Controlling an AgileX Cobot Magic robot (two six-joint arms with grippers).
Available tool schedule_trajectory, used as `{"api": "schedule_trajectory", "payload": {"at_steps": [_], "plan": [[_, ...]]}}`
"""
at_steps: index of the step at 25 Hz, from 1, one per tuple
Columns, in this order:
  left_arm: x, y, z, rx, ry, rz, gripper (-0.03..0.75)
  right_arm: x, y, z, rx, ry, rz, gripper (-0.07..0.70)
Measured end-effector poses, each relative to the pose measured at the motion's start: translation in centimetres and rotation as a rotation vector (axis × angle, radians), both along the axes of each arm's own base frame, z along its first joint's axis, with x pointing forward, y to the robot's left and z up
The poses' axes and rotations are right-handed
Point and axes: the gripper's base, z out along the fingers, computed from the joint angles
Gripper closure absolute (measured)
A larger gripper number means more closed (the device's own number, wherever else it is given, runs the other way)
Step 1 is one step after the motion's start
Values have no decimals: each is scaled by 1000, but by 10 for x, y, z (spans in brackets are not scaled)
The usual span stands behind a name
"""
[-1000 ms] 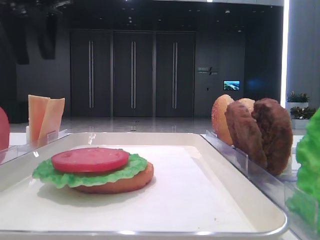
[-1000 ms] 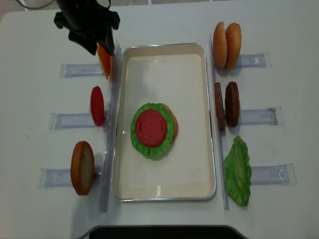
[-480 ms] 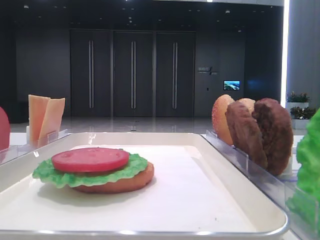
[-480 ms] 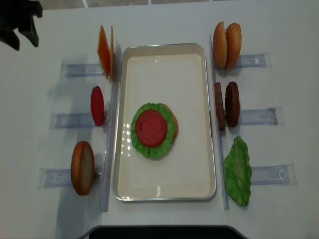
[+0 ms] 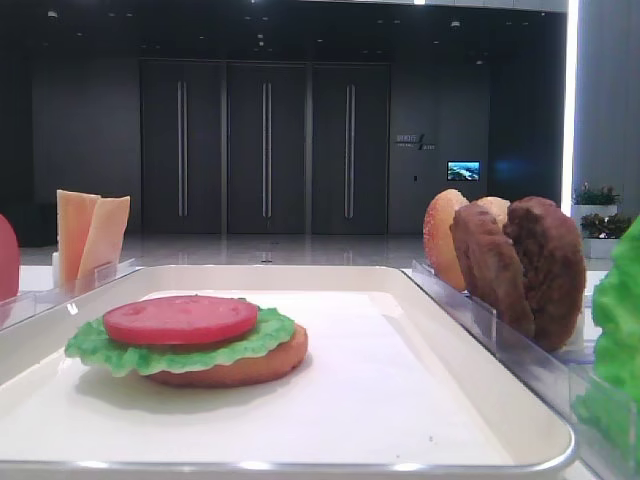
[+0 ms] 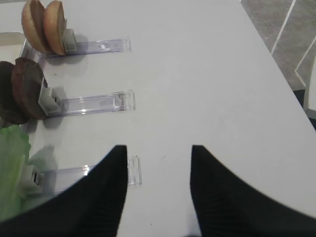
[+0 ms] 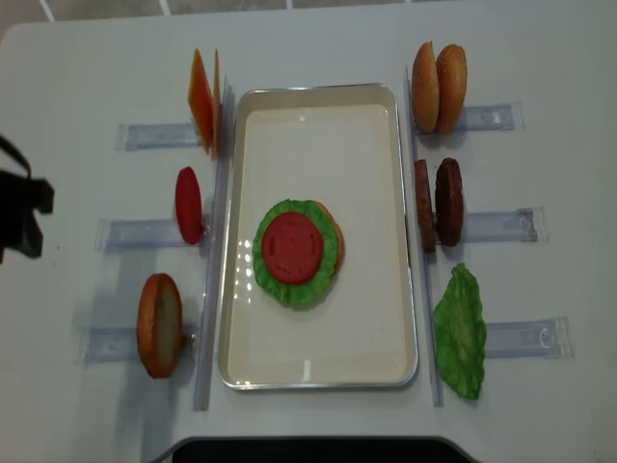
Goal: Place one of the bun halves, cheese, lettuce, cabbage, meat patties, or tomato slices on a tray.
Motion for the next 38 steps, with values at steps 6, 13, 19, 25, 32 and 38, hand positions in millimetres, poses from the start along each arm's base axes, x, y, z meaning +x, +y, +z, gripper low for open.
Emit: {"api": "schedule_trajectory", "payload": {"at_steps": [6,13,19,25,32,38], "plan": [[-72,-18,-2,-58,-172,1,370,0,0,0,0,0,0,339],[-117,-30,-1,-57,-352,-85,370,0,0,0,0,0,0,339],[-142,-31,-20,-41,-403,-117,370,0,0,0,0,0,0,339],[-169,-33,-13,-8,-595,-142,370,0,0,0,0,0,0,339],[-204,-35,-12,22,-810,-154,370,0,0,0,0,0,0,339],[-204,-35,-11,25,-811,-158,370,0,0,0,0,0,0,339]]}}
